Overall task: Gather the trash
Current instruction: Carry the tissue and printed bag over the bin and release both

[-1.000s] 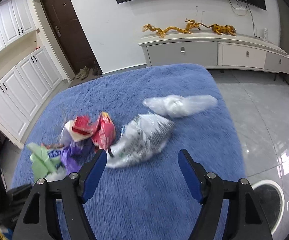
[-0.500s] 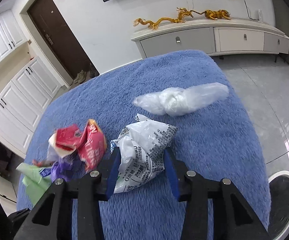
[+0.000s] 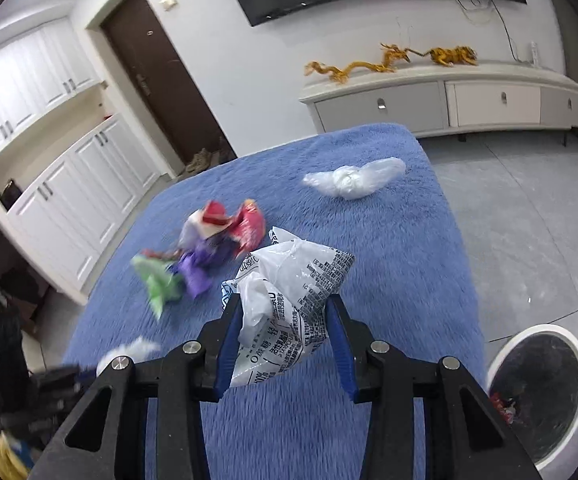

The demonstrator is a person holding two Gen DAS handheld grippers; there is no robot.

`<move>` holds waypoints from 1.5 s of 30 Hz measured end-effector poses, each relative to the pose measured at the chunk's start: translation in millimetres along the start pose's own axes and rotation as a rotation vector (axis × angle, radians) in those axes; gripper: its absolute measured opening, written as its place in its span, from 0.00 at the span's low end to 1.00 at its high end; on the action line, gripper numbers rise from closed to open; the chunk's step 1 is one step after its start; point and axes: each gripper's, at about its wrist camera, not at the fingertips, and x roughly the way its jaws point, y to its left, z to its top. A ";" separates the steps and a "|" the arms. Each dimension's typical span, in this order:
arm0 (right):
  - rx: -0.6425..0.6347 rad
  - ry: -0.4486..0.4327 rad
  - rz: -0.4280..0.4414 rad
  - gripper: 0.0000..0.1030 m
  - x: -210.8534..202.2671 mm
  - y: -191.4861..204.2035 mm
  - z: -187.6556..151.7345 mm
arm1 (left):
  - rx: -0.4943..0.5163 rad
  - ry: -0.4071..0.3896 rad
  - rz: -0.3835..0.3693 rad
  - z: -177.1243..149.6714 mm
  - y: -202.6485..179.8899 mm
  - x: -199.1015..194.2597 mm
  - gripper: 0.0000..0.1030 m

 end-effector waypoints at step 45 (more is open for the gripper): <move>0.452 -0.044 -0.333 0.40 -90.0 -286.7 -124.3 | 0.340 0.293 -0.115 71.0 -314.6 214.9 0.22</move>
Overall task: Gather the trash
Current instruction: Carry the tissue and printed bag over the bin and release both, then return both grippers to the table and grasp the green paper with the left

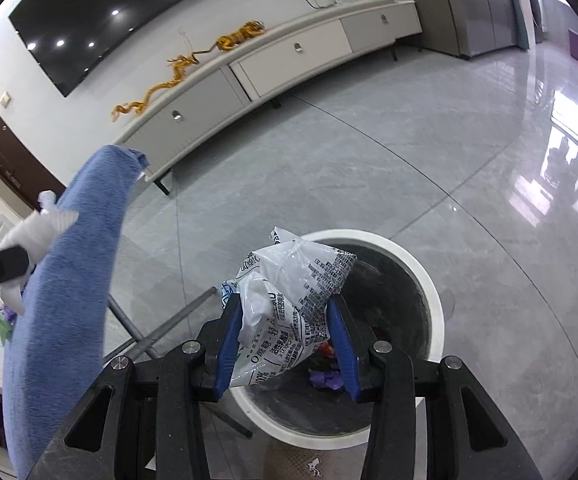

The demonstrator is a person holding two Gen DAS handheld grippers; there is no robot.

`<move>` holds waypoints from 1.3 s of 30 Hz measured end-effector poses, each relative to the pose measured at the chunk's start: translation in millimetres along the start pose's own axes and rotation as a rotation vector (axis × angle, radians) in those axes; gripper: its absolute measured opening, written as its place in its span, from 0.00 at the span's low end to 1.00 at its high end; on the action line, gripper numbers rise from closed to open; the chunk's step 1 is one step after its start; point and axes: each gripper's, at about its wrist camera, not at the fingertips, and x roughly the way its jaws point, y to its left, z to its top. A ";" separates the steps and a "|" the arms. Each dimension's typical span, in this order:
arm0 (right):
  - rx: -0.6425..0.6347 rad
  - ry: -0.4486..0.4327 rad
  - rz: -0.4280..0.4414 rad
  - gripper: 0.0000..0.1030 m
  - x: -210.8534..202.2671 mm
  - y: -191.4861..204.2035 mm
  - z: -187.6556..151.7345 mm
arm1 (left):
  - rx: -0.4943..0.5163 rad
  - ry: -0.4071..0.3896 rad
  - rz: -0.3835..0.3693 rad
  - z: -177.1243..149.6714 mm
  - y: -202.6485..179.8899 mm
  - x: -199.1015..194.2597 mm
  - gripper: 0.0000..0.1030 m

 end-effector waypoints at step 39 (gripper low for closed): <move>0.059 -0.142 -0.060 0.57 -81.1 2.5 -5.2 | -0.053 -0.123 0.107 -39.8 27.4 -81.6 0.56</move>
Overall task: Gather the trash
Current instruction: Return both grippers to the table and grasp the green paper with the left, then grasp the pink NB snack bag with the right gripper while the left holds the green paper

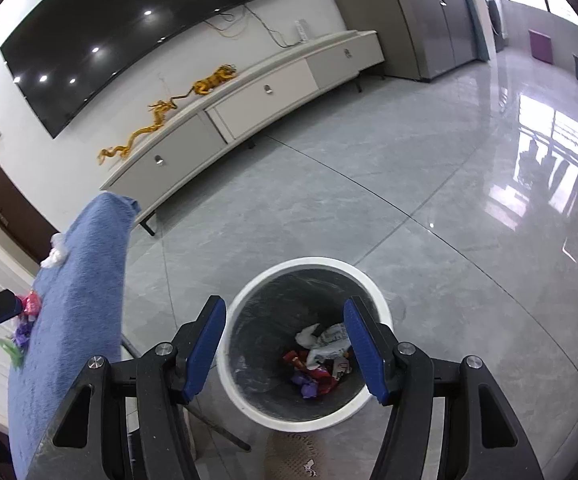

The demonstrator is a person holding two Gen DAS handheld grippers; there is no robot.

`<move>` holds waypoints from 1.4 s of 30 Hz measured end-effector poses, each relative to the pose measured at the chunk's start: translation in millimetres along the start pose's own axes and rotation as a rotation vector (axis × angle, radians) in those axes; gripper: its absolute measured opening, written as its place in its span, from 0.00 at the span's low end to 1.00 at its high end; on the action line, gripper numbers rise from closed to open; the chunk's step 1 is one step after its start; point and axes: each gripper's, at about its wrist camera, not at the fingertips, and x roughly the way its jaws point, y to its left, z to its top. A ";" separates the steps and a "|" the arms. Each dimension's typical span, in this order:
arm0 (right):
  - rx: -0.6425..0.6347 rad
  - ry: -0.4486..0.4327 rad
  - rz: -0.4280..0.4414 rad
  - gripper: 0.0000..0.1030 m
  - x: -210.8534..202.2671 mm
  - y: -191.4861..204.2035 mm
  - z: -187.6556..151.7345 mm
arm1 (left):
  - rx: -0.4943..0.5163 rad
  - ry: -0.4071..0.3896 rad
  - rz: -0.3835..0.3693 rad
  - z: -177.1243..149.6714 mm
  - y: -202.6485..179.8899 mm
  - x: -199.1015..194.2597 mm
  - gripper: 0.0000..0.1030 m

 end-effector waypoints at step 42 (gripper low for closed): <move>-0.546 0.155 0.344 0.57 77.7 336.1 -8.2 | -0.411 -0.189 0.279 -75.3 306.6 -69.8 0.47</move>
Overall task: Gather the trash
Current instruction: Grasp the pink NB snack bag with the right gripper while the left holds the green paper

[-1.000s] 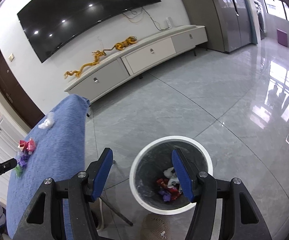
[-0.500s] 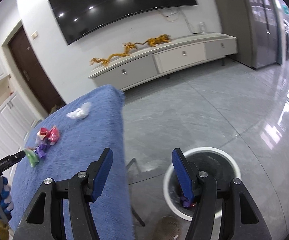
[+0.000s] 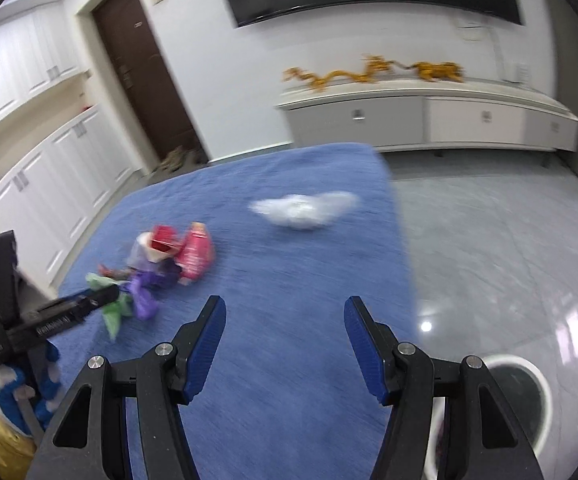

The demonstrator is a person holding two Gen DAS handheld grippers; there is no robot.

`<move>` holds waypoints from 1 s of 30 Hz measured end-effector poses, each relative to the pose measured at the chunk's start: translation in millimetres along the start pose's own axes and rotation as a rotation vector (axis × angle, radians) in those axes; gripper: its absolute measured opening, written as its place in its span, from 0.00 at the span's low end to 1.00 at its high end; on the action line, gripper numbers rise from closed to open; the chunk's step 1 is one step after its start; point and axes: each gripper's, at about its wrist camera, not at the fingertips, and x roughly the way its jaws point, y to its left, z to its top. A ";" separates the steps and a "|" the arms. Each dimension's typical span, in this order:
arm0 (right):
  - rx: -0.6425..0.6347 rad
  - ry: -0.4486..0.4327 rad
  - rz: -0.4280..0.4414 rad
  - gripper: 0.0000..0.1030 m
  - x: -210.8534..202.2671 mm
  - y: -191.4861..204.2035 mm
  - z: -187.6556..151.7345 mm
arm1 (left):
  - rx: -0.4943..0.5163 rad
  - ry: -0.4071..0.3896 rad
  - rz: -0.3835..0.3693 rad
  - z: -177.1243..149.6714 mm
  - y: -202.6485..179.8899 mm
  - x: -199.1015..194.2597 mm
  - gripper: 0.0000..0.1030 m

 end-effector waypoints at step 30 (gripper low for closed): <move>-0.260 0.145 0.041 0.35 140.5 84.1 22.0 | -0.021 0.001 -0.125 -17.9 24.6 -16.2 0.41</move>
